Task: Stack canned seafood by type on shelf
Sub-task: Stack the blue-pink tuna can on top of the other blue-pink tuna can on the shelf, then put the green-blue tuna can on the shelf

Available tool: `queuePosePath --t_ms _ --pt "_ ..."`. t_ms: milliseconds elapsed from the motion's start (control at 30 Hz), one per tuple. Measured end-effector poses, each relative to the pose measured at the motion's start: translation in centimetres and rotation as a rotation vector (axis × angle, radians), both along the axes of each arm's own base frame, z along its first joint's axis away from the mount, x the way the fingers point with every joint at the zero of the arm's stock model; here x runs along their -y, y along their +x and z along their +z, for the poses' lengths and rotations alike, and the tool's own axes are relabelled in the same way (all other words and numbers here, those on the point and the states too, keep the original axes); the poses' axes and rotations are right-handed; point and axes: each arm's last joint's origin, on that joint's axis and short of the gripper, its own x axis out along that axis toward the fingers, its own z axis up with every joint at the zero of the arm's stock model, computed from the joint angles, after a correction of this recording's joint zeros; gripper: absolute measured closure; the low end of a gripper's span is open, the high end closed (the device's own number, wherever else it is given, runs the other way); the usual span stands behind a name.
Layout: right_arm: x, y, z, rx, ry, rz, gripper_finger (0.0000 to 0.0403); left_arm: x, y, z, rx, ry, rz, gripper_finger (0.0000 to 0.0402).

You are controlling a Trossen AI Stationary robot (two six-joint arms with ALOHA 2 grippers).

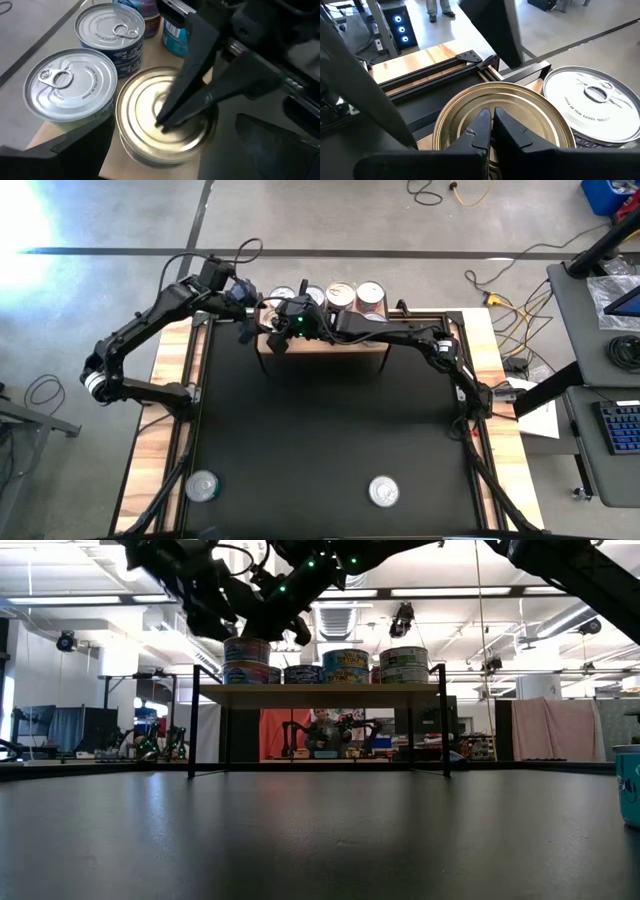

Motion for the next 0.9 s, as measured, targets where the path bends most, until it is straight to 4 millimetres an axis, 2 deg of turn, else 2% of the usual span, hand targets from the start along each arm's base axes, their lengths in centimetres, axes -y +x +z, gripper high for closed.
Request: queuePosePath --t_ms 167,300,567,733,900 --pt "0.0 0.0 0.0 -0.011 -0.021 -0.003 0.0390 0.8 -0.9 1.9 -0.081 0.001 0.008 0.0002" --pt "0.0 0.0 0.0 -0.011 -0.023 -0.005 0.0390 2.3 -2.0 3.7 -0.095 -0.030 0.011 0.0002" --pt "-0.5 -0.1 0.4 -0.027 -0.068 0.024 0.0390 8.5 -5.0 5.9 0.046 -0.119 0.014 0.0002" --pt "-1.5 -0.6 2.5 0.004 -0.137 0.078 0.0390 12.3 -7.2 5.4 0.179 -0.175 0.086 0.0002" --pt "-3.6 -2.1 7.7 0.111 -0.208 0.121 0.0390 14.9 -7.9 3.2 0.225 -0.274 0.117 0.0002"
